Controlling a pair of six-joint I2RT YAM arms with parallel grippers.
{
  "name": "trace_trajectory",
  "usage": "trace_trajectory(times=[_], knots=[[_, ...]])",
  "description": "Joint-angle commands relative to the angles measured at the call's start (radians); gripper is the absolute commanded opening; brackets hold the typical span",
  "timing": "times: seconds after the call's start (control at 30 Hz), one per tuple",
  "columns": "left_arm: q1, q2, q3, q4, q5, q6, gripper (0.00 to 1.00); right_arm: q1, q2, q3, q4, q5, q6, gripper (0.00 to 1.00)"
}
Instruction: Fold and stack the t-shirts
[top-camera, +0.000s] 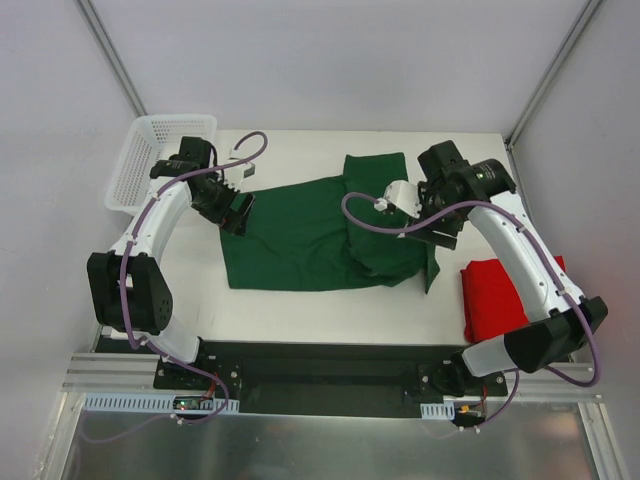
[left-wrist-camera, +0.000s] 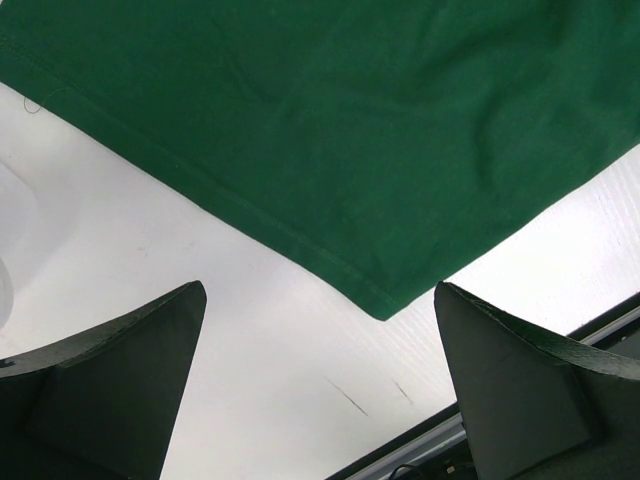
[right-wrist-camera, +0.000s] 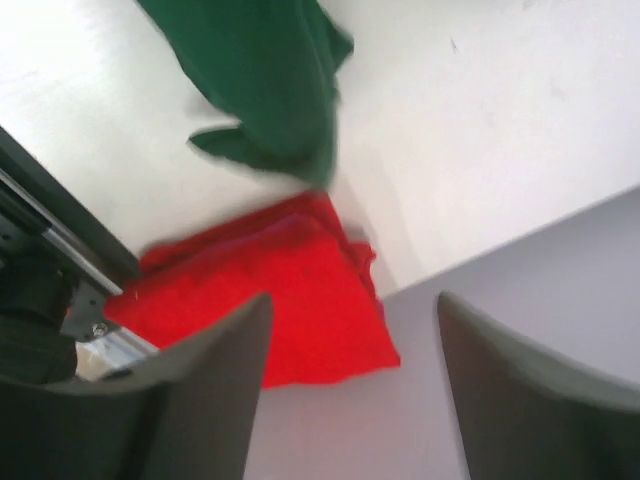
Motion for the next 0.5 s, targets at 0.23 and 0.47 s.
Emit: trace_trajectory(times=[0.23, 0.47], knots=[[-0.031, 0.009, 0.049, -0.006, 0.045, -0.035, 0.99, -0.083, 0.028, 0.072, 0.096, 0.011, 0.123, 0.94], [-0.047, 0.160, 0.150, 0.021, 0.099, -0.142, 0.98, -0.092, 0.282, 0.067, 0.321, -0.195, 0.303, 0.89]])
